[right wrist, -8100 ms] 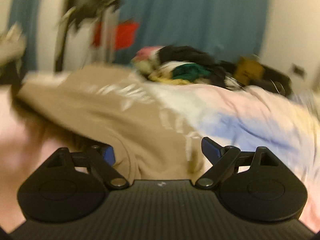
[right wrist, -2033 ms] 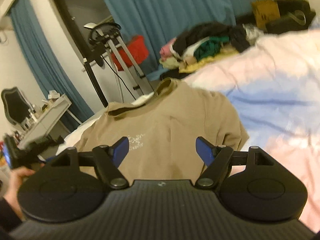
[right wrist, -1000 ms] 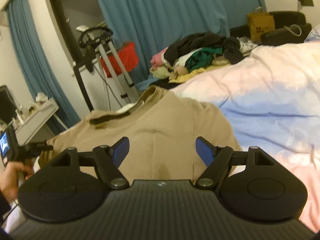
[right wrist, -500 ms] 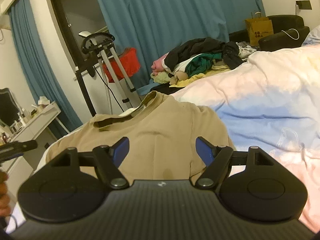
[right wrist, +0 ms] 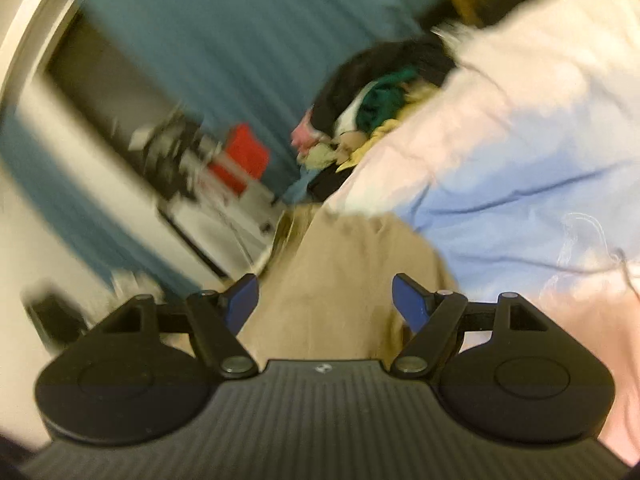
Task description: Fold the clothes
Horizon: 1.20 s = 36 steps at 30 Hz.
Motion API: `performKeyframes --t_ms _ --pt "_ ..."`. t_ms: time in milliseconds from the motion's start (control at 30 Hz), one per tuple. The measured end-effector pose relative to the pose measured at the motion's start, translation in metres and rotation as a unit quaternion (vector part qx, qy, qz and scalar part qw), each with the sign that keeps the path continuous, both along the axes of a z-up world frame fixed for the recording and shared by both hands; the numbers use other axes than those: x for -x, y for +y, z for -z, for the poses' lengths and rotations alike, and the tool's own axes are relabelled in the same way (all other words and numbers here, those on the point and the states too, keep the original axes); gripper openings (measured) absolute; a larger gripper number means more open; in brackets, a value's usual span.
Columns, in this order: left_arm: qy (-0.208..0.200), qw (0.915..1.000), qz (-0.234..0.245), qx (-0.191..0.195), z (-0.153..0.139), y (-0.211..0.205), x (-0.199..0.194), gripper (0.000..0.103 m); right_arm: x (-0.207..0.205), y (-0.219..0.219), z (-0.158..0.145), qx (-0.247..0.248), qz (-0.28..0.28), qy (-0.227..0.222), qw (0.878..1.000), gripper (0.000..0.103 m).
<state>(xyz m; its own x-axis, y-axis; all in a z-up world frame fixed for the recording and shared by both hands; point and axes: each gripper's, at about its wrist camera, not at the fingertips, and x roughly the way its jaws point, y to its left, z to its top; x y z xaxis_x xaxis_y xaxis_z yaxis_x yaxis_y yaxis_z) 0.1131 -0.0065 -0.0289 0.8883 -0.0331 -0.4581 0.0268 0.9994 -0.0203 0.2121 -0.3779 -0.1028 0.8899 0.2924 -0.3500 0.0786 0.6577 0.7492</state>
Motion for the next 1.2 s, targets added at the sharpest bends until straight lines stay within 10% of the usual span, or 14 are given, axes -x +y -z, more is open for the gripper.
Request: performKeyframes --t_ms 400,600,833,1067,1200 --pt "0.023 0.9996 0.003 0.017 0.058 0.000 -0.036 0.091 -0.065 -0.036 0.061 -0.016 -0.031 0.047 0.998 0.067" --pt "0.022 0.9993 -0.002 0.029 0.064 0.004 -0.052 0.091 -0.082 0.015 0.063 0.100 -0.080 0.072 0.989 0.009" --pt "0.017 0.9986 -0.010 0.049 0.066 0.011 -0.058 0.090 -0.059 0.117 0.020 0.266 -0.143 -0.039 0.952 0.006" --pt "0.008 0.9981 -0.018 0.059 0.060 0.019 -0.050 0.090 -0.038 0.176 0.034 0.318 -0.201 -0.068 0.924 0.010" --pt "0.007 0.9974 -0.016 0.069 0.056 0.021 -0.046 0.090 -0.025 0.149 0.010 0.239 -0.169 -0.099 0.951 0.028"
